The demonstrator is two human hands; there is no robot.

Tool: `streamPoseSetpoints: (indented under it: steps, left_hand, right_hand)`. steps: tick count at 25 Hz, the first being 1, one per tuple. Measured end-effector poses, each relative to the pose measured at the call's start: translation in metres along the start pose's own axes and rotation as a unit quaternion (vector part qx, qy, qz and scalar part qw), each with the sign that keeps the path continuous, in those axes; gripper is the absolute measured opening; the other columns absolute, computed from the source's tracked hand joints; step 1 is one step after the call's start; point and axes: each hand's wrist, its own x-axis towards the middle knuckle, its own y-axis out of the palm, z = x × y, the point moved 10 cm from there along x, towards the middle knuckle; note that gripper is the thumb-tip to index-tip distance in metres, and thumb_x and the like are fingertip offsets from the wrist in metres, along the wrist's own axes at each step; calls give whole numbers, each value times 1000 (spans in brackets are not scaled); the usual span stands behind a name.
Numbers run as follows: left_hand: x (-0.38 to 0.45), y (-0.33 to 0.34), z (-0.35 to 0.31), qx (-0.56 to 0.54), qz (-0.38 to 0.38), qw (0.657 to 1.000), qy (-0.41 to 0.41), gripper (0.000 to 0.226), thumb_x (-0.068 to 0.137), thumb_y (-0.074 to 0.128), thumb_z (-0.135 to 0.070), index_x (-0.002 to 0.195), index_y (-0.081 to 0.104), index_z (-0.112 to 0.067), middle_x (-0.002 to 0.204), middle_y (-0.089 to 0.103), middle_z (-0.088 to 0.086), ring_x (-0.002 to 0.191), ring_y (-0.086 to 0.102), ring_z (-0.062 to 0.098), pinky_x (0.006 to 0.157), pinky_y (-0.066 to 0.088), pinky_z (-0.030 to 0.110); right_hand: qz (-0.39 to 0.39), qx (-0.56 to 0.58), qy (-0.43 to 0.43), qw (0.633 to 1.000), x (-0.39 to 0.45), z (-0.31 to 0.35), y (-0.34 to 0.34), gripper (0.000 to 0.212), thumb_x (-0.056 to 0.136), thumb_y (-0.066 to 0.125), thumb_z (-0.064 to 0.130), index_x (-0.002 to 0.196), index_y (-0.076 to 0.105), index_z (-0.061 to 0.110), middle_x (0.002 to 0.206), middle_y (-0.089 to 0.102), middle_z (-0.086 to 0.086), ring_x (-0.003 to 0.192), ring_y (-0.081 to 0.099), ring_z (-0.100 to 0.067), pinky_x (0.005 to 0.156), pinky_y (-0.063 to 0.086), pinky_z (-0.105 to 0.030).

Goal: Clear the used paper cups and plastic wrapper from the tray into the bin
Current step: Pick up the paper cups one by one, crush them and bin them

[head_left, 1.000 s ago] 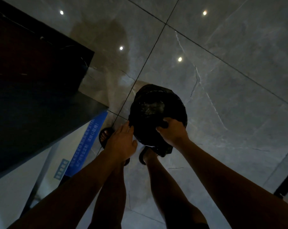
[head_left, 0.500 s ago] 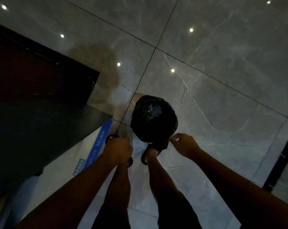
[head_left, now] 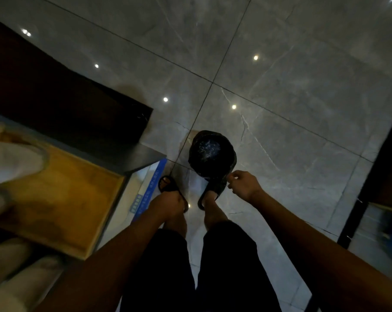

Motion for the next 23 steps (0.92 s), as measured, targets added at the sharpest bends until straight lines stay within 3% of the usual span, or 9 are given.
streamPoseSetpoints:
  steps: [3,5,7,11,14,16,20,23]
  left_hand:
    - [-39,-1,3,-40,-15,999,2,38,102,46,-35,127,59,-10,130,59,18,120,56,34,105,44,47]
    - [-61,5,5,-56,-24,998,8,38,100,49,-37,128,59,-13,131,59,15,121,56,33,105,45,47]
    - [-79,12,7,-69,-36,997,9,38,98,53,-37,129,61,-15,132,59,14,121,56,33,104,45,44]
    - [-100,32,23,-102,-86,991,2,36,102,42,-31,125,61,-11,131,60,18,118,57,34,99,44,39]
    - [-104,54,44,-182,-140,972,-48,37,103,41,-32,125,59,-7,128,61,21,116,58,34,99,45,41]
    - [-137,98,41,-260,-188,942,-97,40,104,41,-32,132,55,-7,132,59,20,118,58,34,99,45,39]
    - [-140,136,32,-351,-196,907,-123,39,104,41,-28,122,59,2,126,62,24,113,59,35,99,47,41]
    - [-154,151,23,-387,-218,886,-131,43,103,41,-34,133,55,-6,135,58,19,121,55,34,105,44,42]
  right_hand:
    - [-3,13,-2,1000,-39,8,3,29,99,53,28,104,72,6,104,74,-17,98,69,-33,95,55,-46]
    - [-2,6,-11,1000,-63,11,1,28,99,54,29,108,73,9,108,74,-16,102,68,-33,95,54,-42]
    - [7,-47,-32,998,-82,12,-4,28,99,54,32,112,72,14,112,75,-14,105,67,-31,90,51,-33]
    - [37,-150,-63,986,-102,-7,-13,34,100,54,36,122,69,15,123,71,-17,113,65,-35,93,50,-35]
    - [49,-214,-80,972,-103,-22,-23,35,101,52,36,126,67,16,129,68,-17,118,62,-35,93,48,-34]
    - [78,-287,-147,943,-119,-17,-32,35,102,50,36,128,66,17,131,66,-17,118,62,-36,91,47,-33]
    - [100,-365,-172,910,-114,-30,-32,38,103,48,36,133,64,19,135,65,-15,121,61,-35,95,46,-34]
    - [103,-388,-189,896,-110,-26,-35,38,103,49,38,134,63,20,134,66,-13,121,61,-33,96,47,-34]
